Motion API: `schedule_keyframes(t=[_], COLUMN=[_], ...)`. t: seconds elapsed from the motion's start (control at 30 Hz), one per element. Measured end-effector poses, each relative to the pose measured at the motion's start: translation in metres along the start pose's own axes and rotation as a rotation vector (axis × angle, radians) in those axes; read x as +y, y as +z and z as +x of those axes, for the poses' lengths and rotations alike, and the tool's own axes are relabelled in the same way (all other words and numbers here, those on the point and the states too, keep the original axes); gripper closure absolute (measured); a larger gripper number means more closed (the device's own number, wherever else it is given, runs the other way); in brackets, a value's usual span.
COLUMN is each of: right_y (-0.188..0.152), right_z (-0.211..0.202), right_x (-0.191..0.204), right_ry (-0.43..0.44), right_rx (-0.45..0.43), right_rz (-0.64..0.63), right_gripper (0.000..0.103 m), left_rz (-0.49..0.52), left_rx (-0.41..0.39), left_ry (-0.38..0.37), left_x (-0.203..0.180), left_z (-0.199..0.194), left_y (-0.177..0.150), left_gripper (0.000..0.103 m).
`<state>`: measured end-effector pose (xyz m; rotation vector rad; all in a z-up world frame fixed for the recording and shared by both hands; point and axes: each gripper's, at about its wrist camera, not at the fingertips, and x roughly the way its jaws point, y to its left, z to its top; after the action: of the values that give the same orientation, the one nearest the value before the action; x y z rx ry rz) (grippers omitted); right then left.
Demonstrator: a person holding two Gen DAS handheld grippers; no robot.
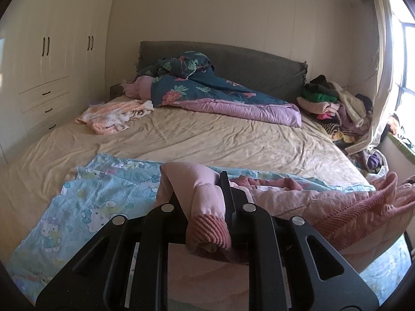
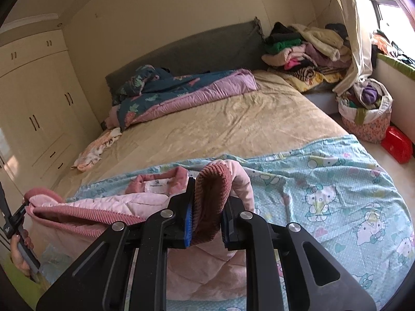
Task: Fold large clothes
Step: 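Lower the hem onto the collar and open both grippers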
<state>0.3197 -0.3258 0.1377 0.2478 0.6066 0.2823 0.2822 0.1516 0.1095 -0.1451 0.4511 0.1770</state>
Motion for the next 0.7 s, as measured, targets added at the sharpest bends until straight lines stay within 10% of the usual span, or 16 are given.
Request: schedule_keyframes(t=[0.57, 0.7], right_y=[0.005, 0.005], right_z=[0.087, 0.097], right_x=[-0.027, -0.036], right_ry=[0.029, 0.059], right_rx=[0.119, 0.126], right_rz=[0.096, 0.145], right_gripper=[0.077, 0.045], left_rz=[0.023, 0.023], left_rx=[0.079, 0.090], left_ry=[0.052, 0.048], left_x=[0.002, 0.001], left_z=[0.074, 0.085], left_y=[-0.014, -0.017], left_gripper=[0.092, 0.092])
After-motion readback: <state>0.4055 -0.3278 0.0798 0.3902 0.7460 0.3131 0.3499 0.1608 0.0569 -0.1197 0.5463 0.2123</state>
